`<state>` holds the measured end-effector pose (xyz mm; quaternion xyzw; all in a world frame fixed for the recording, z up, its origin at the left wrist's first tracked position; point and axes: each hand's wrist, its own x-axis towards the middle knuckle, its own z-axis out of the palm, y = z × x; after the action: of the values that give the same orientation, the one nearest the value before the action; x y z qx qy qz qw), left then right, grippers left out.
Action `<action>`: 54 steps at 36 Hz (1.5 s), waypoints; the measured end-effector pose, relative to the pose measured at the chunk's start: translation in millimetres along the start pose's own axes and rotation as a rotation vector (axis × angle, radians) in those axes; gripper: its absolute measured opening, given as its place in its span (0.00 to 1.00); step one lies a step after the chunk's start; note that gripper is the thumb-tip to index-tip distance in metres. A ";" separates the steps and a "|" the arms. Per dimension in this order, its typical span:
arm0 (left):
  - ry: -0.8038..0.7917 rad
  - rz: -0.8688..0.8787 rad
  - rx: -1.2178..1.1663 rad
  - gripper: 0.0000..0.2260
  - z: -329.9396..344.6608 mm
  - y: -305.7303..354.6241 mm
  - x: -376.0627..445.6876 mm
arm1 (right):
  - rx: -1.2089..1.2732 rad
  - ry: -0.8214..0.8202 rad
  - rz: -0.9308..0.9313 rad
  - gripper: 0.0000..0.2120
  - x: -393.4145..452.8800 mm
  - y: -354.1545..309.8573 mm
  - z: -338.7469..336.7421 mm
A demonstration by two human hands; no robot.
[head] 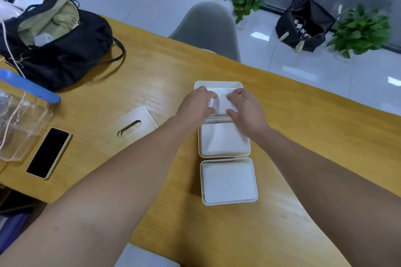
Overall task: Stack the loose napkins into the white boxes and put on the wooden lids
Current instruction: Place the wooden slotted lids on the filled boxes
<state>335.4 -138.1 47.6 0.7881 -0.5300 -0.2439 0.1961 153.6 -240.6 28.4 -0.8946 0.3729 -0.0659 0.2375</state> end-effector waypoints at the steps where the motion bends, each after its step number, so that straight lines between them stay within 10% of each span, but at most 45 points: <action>1: -0.001 -0.001 0.001 0.18 0.0 0.2 -0.4 | 0.006 0.001 0.005 0.19 0.2 -0.2 -0.1; 29: 0.206 -0.324 -0.384 0.09 -13.3 67.5 -281.7 | 0.626 -0.067 -0.047 0.13 -224.9 -107.2 -54.4; 54: 0.160 -0.675 -0.479 0.32 -86.7 -172.3 -242.5 | 0.289 -0.383 0.147 0.36 -79.9 -256.3 79.5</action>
<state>436.8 154.3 62.3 0.8661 -0.1535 -0.3487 0.3237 283.0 1.2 84.9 -0.8178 0.3720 0.0698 0.4335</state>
